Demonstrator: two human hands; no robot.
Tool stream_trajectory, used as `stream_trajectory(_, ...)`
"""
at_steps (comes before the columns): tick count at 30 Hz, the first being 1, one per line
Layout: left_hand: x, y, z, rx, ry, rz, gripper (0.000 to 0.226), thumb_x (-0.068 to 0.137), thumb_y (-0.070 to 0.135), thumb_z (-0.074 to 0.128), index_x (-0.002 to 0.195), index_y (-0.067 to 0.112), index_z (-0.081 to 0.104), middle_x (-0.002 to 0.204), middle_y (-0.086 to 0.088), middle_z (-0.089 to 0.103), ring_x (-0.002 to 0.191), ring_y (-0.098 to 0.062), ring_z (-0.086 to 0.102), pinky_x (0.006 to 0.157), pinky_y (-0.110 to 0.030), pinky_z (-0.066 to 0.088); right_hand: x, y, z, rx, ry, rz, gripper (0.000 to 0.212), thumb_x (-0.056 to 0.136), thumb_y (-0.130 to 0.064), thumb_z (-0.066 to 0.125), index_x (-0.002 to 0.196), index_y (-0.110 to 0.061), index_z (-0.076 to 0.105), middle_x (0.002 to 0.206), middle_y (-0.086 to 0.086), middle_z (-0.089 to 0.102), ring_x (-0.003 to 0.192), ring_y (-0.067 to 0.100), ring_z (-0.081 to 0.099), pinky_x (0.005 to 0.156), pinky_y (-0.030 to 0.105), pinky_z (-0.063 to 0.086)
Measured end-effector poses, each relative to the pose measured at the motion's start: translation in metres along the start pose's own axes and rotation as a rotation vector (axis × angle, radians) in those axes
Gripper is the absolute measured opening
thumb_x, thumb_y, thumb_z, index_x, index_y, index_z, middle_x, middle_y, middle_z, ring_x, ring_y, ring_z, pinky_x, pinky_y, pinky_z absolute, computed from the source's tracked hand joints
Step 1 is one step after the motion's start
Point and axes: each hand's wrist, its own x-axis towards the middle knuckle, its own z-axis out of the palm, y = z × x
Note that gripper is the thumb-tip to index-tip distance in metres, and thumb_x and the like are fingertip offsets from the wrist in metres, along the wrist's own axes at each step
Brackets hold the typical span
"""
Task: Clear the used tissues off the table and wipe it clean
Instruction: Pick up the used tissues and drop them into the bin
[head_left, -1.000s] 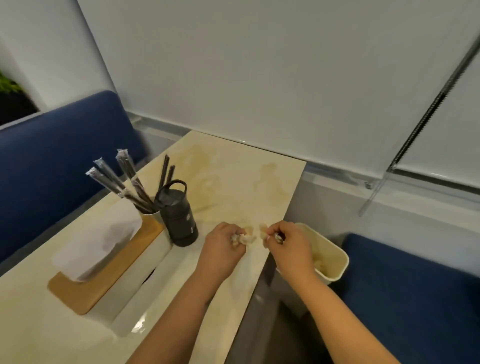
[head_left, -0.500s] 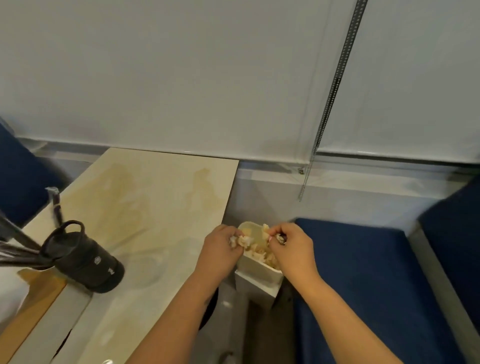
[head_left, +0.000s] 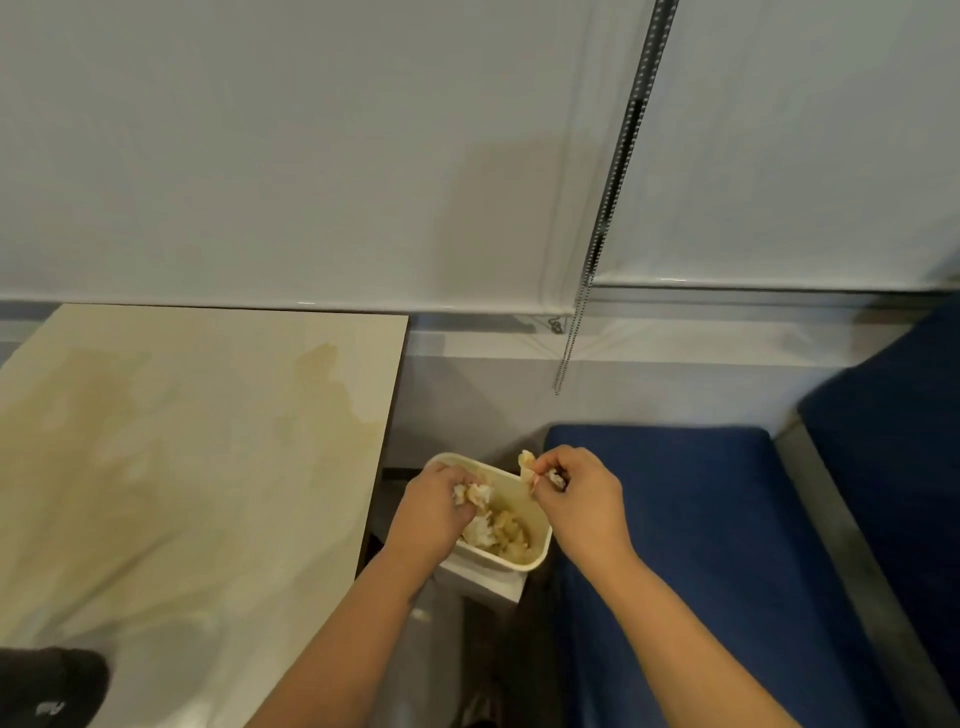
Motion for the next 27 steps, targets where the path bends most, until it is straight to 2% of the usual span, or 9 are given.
stream_trajectory(3,0.026,-0.01,0.013,0.037,-0.073,-0.032,0.033,0.083,0.021,0.068,0.115,0.021,0.064,0.115,0.003,0.059,0.101,-0.013,0.057,0.089,-0.024,0.044,0.021,0.009,0.01,0.001,-0.002,0.027,0.019,0.081,-0.006,0.064,0.079,-0.025,0.063,0.084,-0.011,0.055,0.077,-0.002,0.052,0.065,0.002,0.036)
stream_trajectory(7,0.058,-0.023,0.029,0.078,-0.155,-0.063,0.03,0.086,0.02,0.063,0.117,0.022,0.063,0.117,0.003,0.06,0.102,-0.011,0.057,0.088,-0.024,0.046,0.043,0.021,0.024,-0.009,-0.011,0.055,0.02,0.081,-0.006,0.064,0.078,-0.025,0.061,0.085,-0.009,0.056,0.077,-0.001,0.052,0.064,0.001,0.036)
stream_trajectory(10,0.077,-0.032,0.037,0.082,-0.254,-0.128,0.037,0.085,0.017,0.064,0.121,0.025,0.06,0.121,0.0,0.058,0.105,-0.016,0.057,0.092,-0.03,0.049,0.054,0.027,0.034,-0.004,-0.015,0.078,0.021,0.08,-0.005,0.063,0.077,-0.025,0.062,0.086,-0.008,0.057,0.077,0.001,0.053,0.063,0.003,0.036)
stream_trajectory(14,0.088,-0.046,0.043,0.108,-0.346,-0.198,0.043,0.086,0.015,0.064,0.125,0.032,0.056,0.12,-0.001,0.058,0.104,-0.017,0.058,0.089,-0.031,0.052,0.063,0.034,0.044,-0.009,-0.031,0.106,0.019,0.08,-0.004,0.063,0.078,-0.023,0.064,0.086,-0.008,0.057,0.079,0.002,0.054,0.064,0.004,0.038)
stream_trajectory(19,0.087,-0.061,0.043,0.077,-0.28,-0.182,0.042,0.089,0.005,0.057,0.123,0.031,0.058,0.122,0.001,0.057,0.106,-0.015,0.057,0.087,-0.026,0.048,0.067,0.041,0.054,-0.053,-0.054,0.121,0.015,0.082,-0.006,0.064,0.082,-0.021,0.065,0.087,-0.011,0.056,0.08,0.001,0.054,0.063,0.004,0.038)
stream_trajectory(27,0.083,-0.07,0.036,-0.022,-0.187,-0.168,0.04,0.089,0.004,0.056,0.118,0.03,0.061,0.124,0.002,0.055,0.105,-0.014,0.057,0.087,-0.025,0.051,0.075,0.054,0.082,-0.122,-0.148,0.128,0.013,0.086,-0.009,0.062,0.092,-0.019,0.068,0.094,-0.009,0.055,0.074,0.0,0.052,0.061,0.002,0.038)
